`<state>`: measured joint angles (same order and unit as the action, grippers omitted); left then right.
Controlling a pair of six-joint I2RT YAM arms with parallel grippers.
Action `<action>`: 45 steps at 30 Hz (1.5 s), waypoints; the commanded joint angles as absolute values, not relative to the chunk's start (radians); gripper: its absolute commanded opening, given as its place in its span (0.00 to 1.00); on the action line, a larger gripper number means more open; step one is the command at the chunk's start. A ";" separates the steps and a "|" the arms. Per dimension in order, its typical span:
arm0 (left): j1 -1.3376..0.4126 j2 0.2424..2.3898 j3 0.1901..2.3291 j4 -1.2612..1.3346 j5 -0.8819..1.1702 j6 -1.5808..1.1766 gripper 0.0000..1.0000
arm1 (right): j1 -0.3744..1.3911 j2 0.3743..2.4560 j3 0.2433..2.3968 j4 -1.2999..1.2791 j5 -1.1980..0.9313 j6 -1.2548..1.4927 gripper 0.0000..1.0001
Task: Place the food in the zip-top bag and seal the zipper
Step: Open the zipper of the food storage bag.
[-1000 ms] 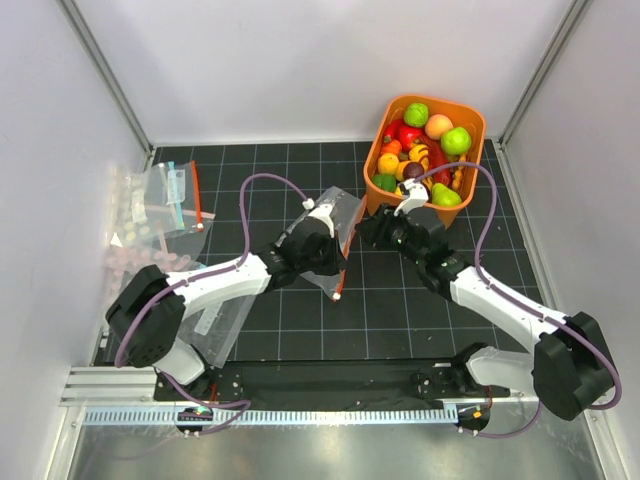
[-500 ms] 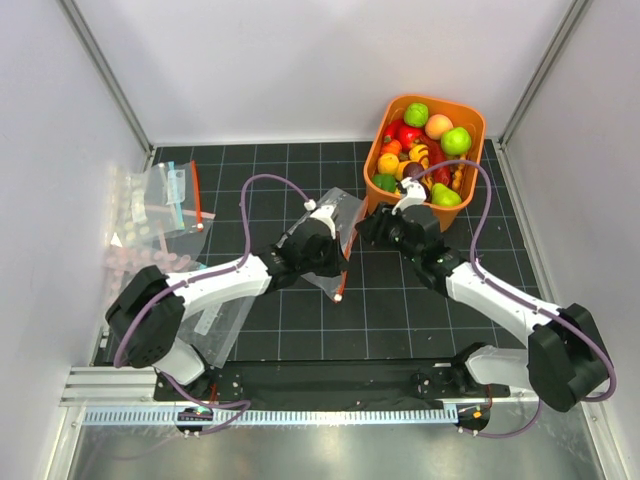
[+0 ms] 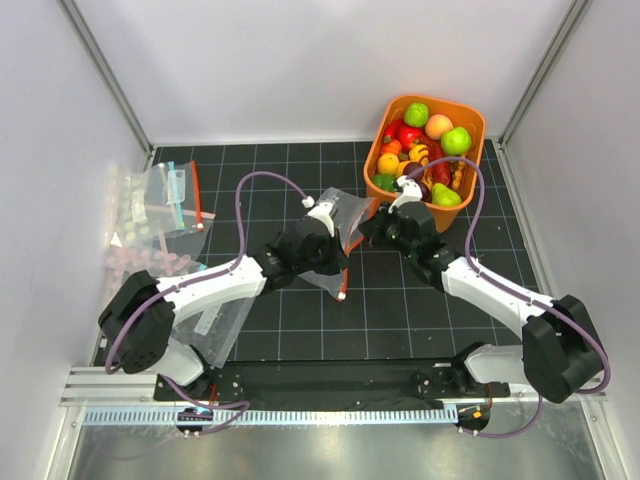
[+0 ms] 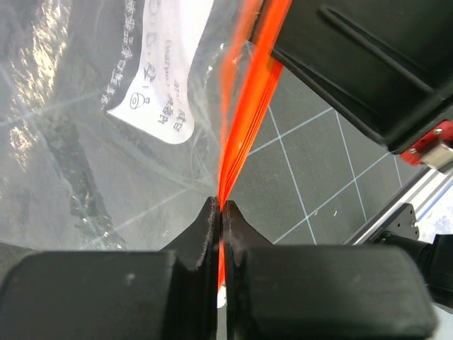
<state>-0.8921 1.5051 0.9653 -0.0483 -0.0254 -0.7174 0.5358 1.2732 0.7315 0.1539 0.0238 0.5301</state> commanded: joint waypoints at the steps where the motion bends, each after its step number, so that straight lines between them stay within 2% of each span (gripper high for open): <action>1: -0.900 1.450 0.988 -0.005 -0.041 -0.690 0.09 | 0.543 1.272 0.782 0.160 0.029 0.534 0.07; 3: -0.900 1.424 0.986 -0.018 -0.057 -0.681 0.21 | 0.545 1.261 0.781 0.160 0.029 0.534 0.01; 5: -0.900 1.404 0.982 -0.029 -0.084 -0.666 0.32 | 0.543 1.249 0.775 0.163 0.018 0.534 0.01; 9: -0.900 1.365 0.982 -0.058 -0.146 -0.644 0.40 | 0.545 1.227 0.765 0.170 -0.021 0.543 0.01; 14: -0.899 1.368 1.002 -0.089 -0.179 -0.629 0.42 | 0.563 1.212 0.756 0.184 -0.044 0.557 0.01; 28: -0.904 1.416 1.012 -0.043 -0.074 -0.588 0.48 | 0.591 1.186 0.755 0.183 -0.052 0.566 0.01; 29: -0.904 1.416 1.014 -0.041 -0.077 -0.583 0.45 | 0.591 1.183 0.753 0.183 -0.054 0.568 0.01; 31: -0.904 1.422 1.017 -0.048 -0.098 -0.581 0.33 | 0.592 1.183 0.753 0.184 -0.054 0.568 0.01; 32: -0.904 1.424 1.017 -0.051 -0.110 -0.583 0.20 | 0.594 1.180 0.752 0.184 -0.054 0.568 0.01; 35: -0.904 1.437 1.029 -0.077 -0.161 -0.592 0.00 | 0.595 1.178 0.752 0.183 -0.055 0.569 0.01; 45: -0.887 1.431 1.043 -0.124 -0.201 -0.603 0.00 | 0.595 1.167 0.753 0.169 -0.035 0.561 0.01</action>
